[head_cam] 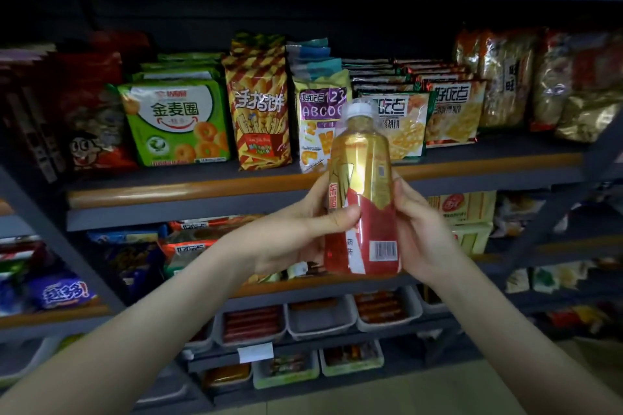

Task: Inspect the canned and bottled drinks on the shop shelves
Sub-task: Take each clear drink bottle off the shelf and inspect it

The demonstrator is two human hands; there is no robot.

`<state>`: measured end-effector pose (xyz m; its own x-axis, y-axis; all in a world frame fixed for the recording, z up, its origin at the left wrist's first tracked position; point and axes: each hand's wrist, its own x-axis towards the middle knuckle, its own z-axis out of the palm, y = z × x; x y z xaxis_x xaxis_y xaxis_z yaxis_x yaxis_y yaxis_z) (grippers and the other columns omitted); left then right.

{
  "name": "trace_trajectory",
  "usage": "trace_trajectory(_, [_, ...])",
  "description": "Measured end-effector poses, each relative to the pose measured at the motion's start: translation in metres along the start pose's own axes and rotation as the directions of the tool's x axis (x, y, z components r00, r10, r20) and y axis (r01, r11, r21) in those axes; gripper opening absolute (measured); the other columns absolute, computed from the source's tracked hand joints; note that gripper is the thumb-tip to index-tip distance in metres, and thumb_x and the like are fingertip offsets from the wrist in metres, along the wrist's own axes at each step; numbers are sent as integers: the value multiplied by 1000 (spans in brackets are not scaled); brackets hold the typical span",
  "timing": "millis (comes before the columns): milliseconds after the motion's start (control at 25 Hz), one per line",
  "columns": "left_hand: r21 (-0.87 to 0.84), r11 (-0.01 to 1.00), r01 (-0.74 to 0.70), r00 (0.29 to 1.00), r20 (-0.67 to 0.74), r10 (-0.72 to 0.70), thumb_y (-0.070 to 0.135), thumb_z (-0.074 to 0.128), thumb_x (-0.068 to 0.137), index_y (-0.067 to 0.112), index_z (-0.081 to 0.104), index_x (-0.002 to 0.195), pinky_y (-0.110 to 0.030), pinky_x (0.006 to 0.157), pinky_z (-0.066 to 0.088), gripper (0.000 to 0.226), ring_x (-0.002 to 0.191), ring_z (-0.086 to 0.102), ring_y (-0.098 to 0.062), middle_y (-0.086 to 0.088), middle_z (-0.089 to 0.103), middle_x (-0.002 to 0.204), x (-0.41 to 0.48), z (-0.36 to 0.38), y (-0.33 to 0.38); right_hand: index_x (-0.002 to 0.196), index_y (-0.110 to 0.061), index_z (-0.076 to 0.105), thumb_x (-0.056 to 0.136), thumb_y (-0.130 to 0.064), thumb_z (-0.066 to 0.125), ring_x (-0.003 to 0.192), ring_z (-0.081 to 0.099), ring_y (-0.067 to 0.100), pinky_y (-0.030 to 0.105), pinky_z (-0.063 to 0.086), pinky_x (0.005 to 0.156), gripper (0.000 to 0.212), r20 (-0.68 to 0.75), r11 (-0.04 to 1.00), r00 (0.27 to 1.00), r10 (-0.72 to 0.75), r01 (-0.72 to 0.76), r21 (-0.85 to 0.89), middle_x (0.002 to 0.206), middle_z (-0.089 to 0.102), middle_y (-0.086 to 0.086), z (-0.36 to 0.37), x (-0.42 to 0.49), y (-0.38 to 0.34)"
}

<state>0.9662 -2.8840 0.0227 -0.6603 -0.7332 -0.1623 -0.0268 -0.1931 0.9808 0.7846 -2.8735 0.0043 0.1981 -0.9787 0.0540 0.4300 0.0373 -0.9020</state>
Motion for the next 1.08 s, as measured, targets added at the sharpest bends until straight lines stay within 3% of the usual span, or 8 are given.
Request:
trace_trajectory(160, [324, 945, -40, 935, -322, 150, 53, 82, 66, 55, 22, 143, -36, 92, 55, 98, 100, 68, -8, 18, 63, 121, 4, 5, -4, 136, -29, 48, 91, -34, 48, 113, 63, 15, 36, 54, 90, 45, 18, 948, 999, 28, -21, -318, 122, 67, -4, -6, -2, -2])
trace_trajectory(280, [600, 793, 106, 916, -370, 157, 64, 73, 67, 59, 11, 143, -20, 82, 54, 99, 90, 66, -2, 22, 64, 105, -4, 10, -3, 129, -26, 52, 72, -38, 64, 102, 68, 13, 34, 56, 83, 59, -5, 917, 999, 41, -40, -396, 112, 71, -4, 0, -5, 6])
trace_trajectory(360, [552, 829, 94, 954, -289, 84, 67, 74, 63, 60, 9, 144, -30, 85, 56, 104, 90, 70, -10, 10, 70, 107, -7, 0, -2, 127, -18, 54, 71, -32, 66, 101, 69, 21, 37, 57, 81, 60, -17, 941, 999, 36, -39, -335, 110, 72, 3, 0, -6, 9])
trace_trajectory(520, [209, 974, 85, 983, -178, -47, 51, 74, 67, 61, 22, 140, -37, 73, 59, 91, 96, 71, -22, 0, 70, 115, -17, -11, 7, 137, -13, 47, 75, -33, 67, 107, 66, 24, 38, 57, 86, 68, 46, 961, 995, 91, -75, -268, 119, 68, 7, 3, -7, 7])
trace_trajectory(640, [128, 989, 71, 962, -272, -34, 47, 72, 62, 55, 33, 141, -43, 69, 59, 87, 94, 72, -27, -3, 73, 110, -16, -11, 4, 151, -35, 11, 56, -47, 88, 120, 58, 15, 39, 51, 97, 122, 164, 884, 972, 167, -74, -462, 136, 56, -2, 8, -6, 7])
trace_trajectory(720, [98, 994, 54, 949, -314, -21, 47, 73, 61, 52, 35, 141, -47, 71, 59, 89, 95, 71, -25, 0, 73, 110, -15, -11, 5, 147, -46, -15, 57, -38, 90, 120, 57, 7, 38, 48, 101, 138, 192, 813, 965, 181, -37, -581, 138, 48, -12, 11, -6, 7])
trace_trajectory(880, [127, 992, 21, 940, -339, 23, 40, 73, 66, 51, 36, 141, -43, 67, 60, 84, 88, 73, -17, 9, 74, 102, -21, -7, 13, 146, -43, -20, 69, -24, 83, 116, 57, 0, 33, 47, 101, 130, 225, 792, 966, 129, 36, -609, 134, 47, -18, 17, -6, 6])
trace_trajectory(1080, [288, 950, -121, 909, -352, 222, 30, 72, 81, 62, 33, 133, -38, 68, 60, 73, 89, 72, -14, 12, 67, 117, -37, -6, 41, 143, -52, -19, 73, -51, 76, 122, 47, -9, 31, 44, 104, 119, 216, 757, 975, -52, 180, -629, 149, 28, -21, 39, -14, -29])
